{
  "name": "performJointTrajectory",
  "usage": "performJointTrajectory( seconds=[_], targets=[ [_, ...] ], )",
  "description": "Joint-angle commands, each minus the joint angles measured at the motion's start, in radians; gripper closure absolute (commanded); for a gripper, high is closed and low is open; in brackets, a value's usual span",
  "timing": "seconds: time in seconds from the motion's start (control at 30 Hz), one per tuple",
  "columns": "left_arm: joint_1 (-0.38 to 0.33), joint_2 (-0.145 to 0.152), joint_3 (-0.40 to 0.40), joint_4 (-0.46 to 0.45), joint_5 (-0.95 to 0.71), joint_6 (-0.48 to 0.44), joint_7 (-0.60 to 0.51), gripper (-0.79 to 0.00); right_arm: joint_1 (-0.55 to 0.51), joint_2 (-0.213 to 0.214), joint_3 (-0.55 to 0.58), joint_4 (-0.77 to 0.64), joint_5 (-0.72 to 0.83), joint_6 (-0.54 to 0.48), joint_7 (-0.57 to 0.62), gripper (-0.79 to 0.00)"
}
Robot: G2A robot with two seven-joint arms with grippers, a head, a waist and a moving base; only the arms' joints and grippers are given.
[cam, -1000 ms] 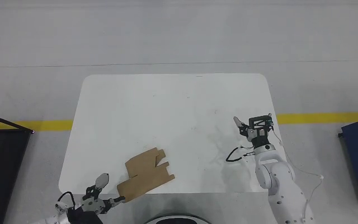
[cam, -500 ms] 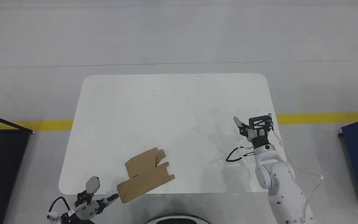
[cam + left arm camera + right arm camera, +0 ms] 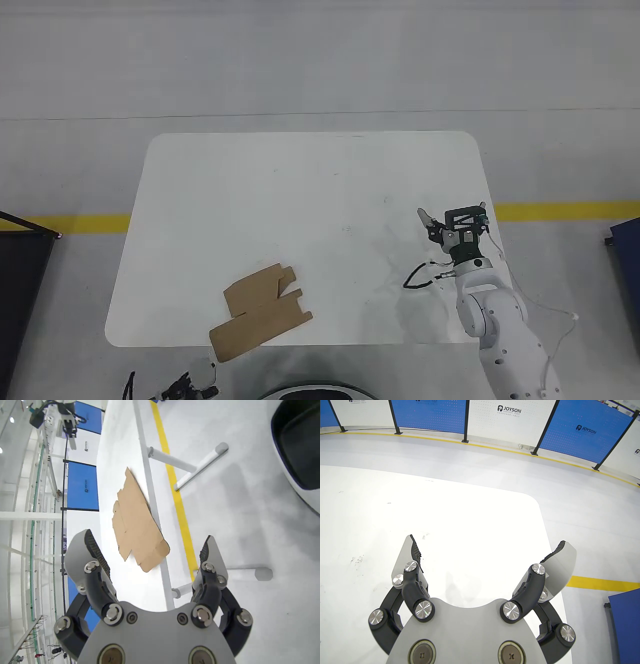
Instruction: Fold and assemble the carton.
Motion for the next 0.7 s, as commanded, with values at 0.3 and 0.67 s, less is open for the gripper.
performJointTrajectory(
  seconds=[0.3, 0.67],
  targets=[
    [-0.057, -0.015, 0.115, 0.041, 0.069, 0.02, -0.221, -0.785, 0.0, 0.0, 0.0, 0.0, 0.0, 0.0, 0.0, -0.785],
    [-0.095, -0.02, 0.171, 0.077, 0.092, 0.068, -0.318, -0.714, 0.0, 0.0, 0.0, 0.0, 0.0, 0.0, 0.0, -0.785]
  ],
)
